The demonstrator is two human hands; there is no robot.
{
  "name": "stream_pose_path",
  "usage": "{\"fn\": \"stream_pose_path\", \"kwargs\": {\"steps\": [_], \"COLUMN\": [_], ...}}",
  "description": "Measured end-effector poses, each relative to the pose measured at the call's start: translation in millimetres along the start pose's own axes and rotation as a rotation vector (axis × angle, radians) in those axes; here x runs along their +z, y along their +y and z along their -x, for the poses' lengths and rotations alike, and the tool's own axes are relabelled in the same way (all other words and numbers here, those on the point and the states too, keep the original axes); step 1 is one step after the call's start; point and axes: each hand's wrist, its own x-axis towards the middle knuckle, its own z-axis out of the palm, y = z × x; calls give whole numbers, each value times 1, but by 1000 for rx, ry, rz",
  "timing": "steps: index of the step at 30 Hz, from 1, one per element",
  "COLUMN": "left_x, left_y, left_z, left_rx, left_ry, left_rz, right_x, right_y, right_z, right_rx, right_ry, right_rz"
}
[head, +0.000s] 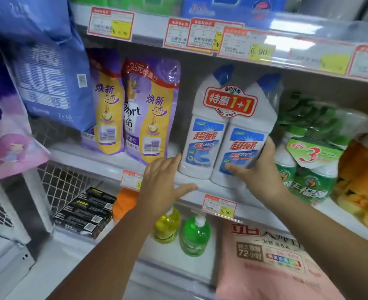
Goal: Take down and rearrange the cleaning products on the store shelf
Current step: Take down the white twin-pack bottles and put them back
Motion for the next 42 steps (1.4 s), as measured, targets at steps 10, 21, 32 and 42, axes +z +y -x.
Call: {"fn": "stream_pose_path", "kwargs": {"steps": [10,21,32,42], "left_x": [10,15,17,13], "left_y": [-5,-9,-12,-11], "left_z": [8,6,7,7], "left_rx": [60,157,168,154], "left_ry": [92,175,187,132], "left_rz": [-81,-77,-90,-82], "right_x": [29,51,65,72], "right_y": [19,40,53,50], "right_z": [-19,-83,-112,-122], "right_rx": [17,100,149,263], "right_ry": [55,205,290,330], "right_rz": [-62,-31,-82,-46]}}
